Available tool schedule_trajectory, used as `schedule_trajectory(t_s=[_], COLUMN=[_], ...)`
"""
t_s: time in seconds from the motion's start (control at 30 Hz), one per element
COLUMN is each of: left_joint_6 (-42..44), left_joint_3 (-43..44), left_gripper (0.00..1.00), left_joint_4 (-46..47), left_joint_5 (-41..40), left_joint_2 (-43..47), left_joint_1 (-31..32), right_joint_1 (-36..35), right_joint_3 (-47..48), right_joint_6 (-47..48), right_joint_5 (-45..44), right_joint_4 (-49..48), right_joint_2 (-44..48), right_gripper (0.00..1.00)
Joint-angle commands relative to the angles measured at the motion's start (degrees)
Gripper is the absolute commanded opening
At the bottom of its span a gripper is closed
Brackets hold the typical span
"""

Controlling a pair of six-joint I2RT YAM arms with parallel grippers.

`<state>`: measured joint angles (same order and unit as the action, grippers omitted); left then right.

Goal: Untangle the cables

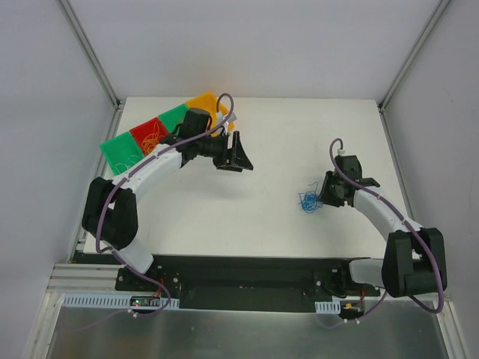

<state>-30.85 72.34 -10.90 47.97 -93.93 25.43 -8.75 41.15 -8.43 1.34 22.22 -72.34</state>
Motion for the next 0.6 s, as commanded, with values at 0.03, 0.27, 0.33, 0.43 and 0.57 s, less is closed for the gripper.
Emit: schedule_trajectory(t_s=[0.03,0.27,0.33,0.43,0.57], left_joint_6=[2.2,5.79,6.59,5.98,6.5], left_joint_3=[2.37,2.64,2.46,2.11,0.09], left_gripper=[0.64,0.53,0.46,0.47,0.65], left_joint_4=[-0.62,-0.71,-0.71,0.95,4.74], left_joint_5=[1.52,0.03,-0.94,0.89,1.6], left_joint_2=[4.28,8.14,9.29,10.43,12.28], left_joint_1=[-0.29,-0.12,-0.03,0.14,2.42], right_joint_1=[0.14,-6.6,-11.09,-16.98,-20.34], right_joint_3=[4.03,4.47,6.57,9.56,12.2], right_joint_6=[0.69,3.67,4.47,4.39,-0.26], right_joint_5=[1.03,2.7,2.26,2.87,8.22], right_joint_4=[-2.0,-0.86,1.33,2.74,0.47], right_joint_2=[-4.03,6.04,10.79,17.12,22.75], right_gripper=[0.13,0.0,0.0,0.0,0.0])
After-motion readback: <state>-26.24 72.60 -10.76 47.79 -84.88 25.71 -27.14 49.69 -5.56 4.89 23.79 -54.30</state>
